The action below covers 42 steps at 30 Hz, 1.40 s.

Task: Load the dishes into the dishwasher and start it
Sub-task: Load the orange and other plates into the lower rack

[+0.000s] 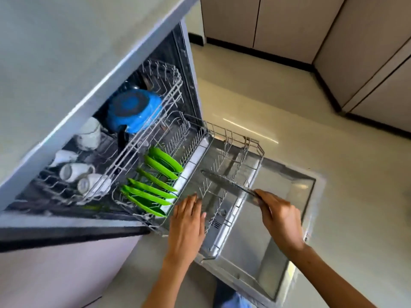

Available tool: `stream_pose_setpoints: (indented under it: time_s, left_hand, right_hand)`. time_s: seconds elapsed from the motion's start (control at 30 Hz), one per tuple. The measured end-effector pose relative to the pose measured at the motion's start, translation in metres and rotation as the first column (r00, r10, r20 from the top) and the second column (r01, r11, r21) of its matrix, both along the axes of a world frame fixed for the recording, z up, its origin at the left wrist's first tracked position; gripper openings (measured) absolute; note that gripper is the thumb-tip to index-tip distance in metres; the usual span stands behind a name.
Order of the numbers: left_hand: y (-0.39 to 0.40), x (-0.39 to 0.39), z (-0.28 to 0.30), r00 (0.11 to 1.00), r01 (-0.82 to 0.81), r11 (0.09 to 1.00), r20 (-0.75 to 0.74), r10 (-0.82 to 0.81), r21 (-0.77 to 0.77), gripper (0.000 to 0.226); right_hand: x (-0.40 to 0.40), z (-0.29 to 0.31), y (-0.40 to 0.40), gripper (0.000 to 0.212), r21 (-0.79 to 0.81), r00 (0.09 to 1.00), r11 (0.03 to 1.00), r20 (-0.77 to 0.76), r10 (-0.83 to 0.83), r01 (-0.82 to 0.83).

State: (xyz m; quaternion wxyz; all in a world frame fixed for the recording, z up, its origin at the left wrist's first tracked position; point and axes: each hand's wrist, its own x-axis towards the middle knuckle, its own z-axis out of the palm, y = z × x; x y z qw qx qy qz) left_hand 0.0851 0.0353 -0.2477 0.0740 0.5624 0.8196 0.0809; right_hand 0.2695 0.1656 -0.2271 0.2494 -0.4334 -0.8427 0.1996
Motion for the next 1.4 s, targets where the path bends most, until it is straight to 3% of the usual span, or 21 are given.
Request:
stream_pose_setpoints:
  time_s: [0.1,0.2,0.37,0.53,0.73,1.1,1.4]
  left_hand:
    - [0.033,-0.041,-0.047,0.998,0.020,0.997,-0.051,-0.024,-0.076,0.038]
    - [0.059,-0.085,-0.081,0.997,0.008,0.983,-0.072,-0.022,-0.186,0.048]
    - [0.095,-0.150,-0.110,0.972,-0.011,0.915,-0.217,-0.084,-0.404,0.061]
    - [0.115,-0.187,-0.127,0.961,-0.005,0.846,-0.235,-0.143,-0.534,0.064]
    - [0.107,-0.197,-0.138,0.982,-0.016,0.889,-0.177,-0.074,-0.457,0.060]
    - [0.083,-0.199,-0.159,0.975,-0.013,0.958,-0.218,-0.052,-0.287,0.064]
    - [0.075,-0.198,-0.162,0.975,-0.018,0.952,-0.217,-0.052,-0.305,0.066]
  right_hand:
    - [-0.047,-0.029,0.029,0.013,-0.013,0.998,1.000,-0.055,-0.014,0.013]
    - [-0.097,-0.051,0.056,0.012,-0.003,0.997,1.000,-0.070,0.024,-0.024]
    - [-0.171,-0.079,0.096,0.017,-0.167,0.986,0.984,-0.161,0.034,-0.061]
    - [-0.231,-0.107,0.124,0.013,-0.325,0.987,0.942,-0.154,0.036,-0.086]
    - [-0.269,-0.122,0.132,0.011,-0.361,0.987,0.920,-0.109,0.120,-0.152]
    - [-0.305,-0.128,0.137,0.012,-0.429,0.986,0.889,-0.020,0.166,-0.158]
    - [-0.297,-0.121,0.145,0.011,-0.250,0.981,0.951,0.019,0.191,-0.180]
